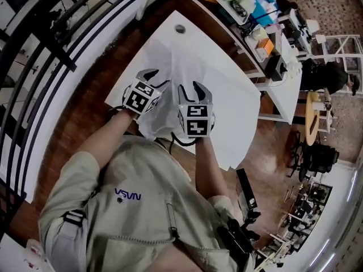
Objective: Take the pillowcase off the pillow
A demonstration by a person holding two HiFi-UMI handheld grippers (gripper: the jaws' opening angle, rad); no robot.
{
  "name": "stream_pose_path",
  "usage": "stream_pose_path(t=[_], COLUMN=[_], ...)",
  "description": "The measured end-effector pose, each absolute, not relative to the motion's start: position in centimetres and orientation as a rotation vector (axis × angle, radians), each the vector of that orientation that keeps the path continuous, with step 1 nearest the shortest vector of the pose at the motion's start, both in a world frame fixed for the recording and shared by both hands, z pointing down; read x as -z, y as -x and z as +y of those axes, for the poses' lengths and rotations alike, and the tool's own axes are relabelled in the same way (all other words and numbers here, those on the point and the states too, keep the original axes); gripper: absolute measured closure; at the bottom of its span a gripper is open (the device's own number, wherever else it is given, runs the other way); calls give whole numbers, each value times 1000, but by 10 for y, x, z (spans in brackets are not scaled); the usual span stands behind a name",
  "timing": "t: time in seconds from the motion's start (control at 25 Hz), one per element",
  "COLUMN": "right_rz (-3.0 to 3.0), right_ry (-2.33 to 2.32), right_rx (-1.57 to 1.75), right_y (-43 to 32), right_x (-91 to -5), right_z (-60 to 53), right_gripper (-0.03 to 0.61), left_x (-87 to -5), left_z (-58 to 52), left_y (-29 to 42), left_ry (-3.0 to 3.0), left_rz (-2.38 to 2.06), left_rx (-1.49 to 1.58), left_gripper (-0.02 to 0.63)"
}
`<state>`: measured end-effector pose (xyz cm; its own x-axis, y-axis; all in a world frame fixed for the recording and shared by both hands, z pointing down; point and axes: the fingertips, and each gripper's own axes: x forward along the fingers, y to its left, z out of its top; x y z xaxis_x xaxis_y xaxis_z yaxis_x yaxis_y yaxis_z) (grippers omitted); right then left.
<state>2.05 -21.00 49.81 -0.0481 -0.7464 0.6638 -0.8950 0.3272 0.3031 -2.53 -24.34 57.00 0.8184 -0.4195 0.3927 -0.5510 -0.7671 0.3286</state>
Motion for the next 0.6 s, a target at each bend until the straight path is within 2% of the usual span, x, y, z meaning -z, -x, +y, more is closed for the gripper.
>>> stream_pose_path(t=[0.24, 0.28, 0.32, 0.36, 0.4, 0.44, 0.6], right_rz=[-1714, -1697, -1682, -1670, -1659, -1652, -1647], right_ry=[-1250, -1227, -1214, -1216, -1232, -1256, -1418], right_rx=[-248, -246, -235, -214, -187, -160, -87], right_y=[-26, -29, -32, -35, -39, -45, -79], right_x=[-547, -552, -555, -555, -552, -546, -509], right_z=[-221, -222, -223, -225, -226, -229, -236], right_gripper=[399, 399, 416, 463, 532, 572, 572], left_x=[-602, -604, -605, -605, -605, -604, -600], left_z=[-244, -245, -247, -249, -250, -253, -264], left_y=[4, 3, 3, 5, 8, 13, 39], left_ry=[-2513, -2513, -2516, -2520, -2525, -2527, -2503], left_rz=[-651, -653, -662, -681, -708, -740, -890], left_rx=[-566, -574, -577, -578, -576, -570, -527], left_gripper=[415, 461, 561, 606, 606, 606, 606])
